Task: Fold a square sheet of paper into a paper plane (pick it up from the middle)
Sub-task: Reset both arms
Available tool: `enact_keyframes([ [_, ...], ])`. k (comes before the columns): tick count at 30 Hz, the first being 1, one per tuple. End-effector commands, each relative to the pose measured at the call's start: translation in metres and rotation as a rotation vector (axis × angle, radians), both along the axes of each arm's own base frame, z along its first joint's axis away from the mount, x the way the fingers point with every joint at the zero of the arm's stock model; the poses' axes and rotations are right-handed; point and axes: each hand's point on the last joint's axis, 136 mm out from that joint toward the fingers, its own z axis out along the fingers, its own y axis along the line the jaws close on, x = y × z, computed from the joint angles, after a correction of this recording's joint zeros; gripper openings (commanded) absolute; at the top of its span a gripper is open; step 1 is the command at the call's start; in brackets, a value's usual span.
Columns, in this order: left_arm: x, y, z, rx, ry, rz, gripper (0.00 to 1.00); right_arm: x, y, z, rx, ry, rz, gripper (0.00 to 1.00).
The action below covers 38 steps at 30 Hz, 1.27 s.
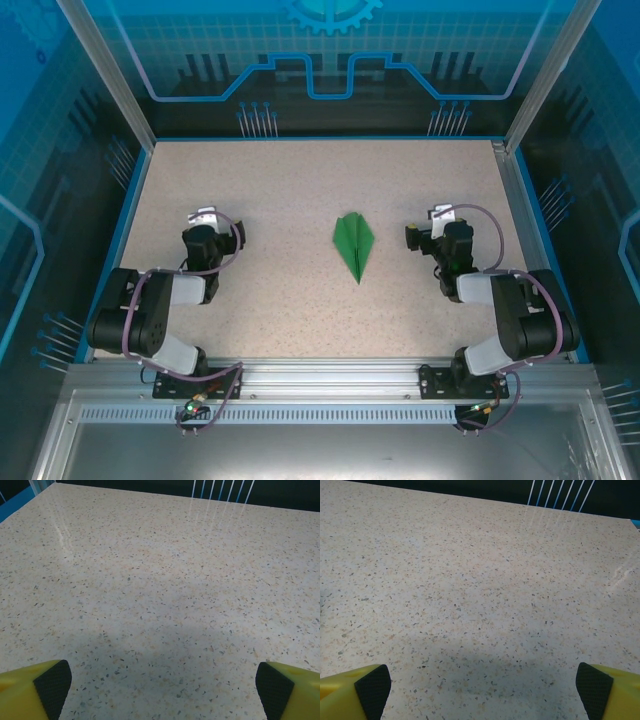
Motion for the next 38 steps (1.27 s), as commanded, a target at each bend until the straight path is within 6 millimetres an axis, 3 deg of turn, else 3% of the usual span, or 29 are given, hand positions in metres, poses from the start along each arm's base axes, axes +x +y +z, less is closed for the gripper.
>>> enact_keyframes([
  [1,0.0064,-0.0038,0.0093,0.018,-0.025,-0.023,0.99,0.0068,-0.0033,0.0069,0.016,-0.022,-0.008,0.99],
  [38,0.0065,-0.0038,0.0093,0.018,-0.025,-0.023,0.99,0.0067,-0.0016,0.0060,0.017,-0.018,0.004,0.99],
])
